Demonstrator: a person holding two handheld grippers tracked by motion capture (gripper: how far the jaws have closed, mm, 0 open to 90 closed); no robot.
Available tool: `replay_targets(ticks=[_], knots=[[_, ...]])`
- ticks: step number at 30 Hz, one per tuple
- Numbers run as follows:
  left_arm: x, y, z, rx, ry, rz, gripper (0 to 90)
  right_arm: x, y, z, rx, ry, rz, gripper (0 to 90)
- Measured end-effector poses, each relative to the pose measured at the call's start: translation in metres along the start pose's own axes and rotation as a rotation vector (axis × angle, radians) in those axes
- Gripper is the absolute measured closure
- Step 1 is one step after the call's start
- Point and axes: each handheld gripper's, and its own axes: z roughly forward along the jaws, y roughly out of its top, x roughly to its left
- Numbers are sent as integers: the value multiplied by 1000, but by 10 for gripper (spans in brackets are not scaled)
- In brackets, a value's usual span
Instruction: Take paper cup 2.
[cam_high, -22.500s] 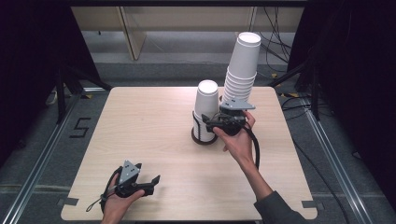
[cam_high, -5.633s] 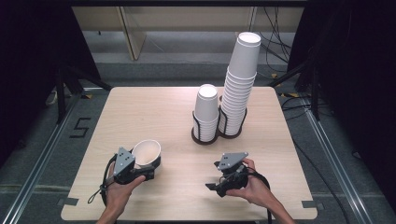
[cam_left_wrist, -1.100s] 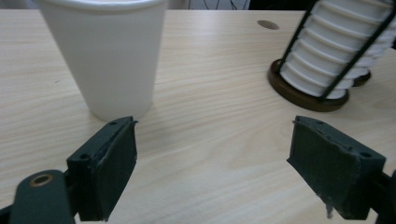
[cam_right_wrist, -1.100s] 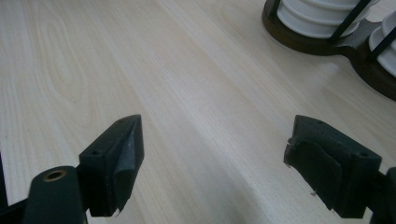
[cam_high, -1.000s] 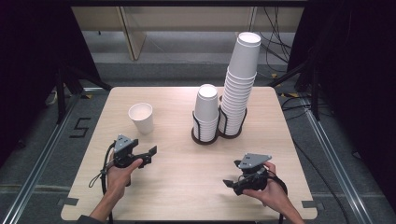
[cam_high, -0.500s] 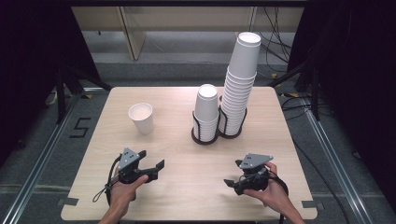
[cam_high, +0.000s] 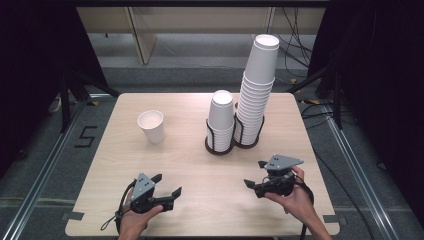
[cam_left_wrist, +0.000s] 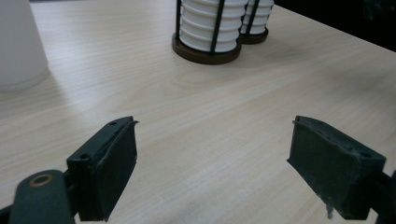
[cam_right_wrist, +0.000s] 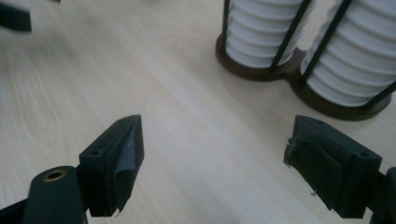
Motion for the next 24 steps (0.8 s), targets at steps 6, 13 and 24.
replay_targets(ticks=[6,13,24], knots=[[-1,-2,2,6,0,23,147,-14,18,-17,-71,-72,43,183],[2,-3,3,9,2,16,147,-29,47,-36,-154,-86,96,171],[1,-4,4,20,-3,20,147,-55,92,-50,-233,-143,88,160]])
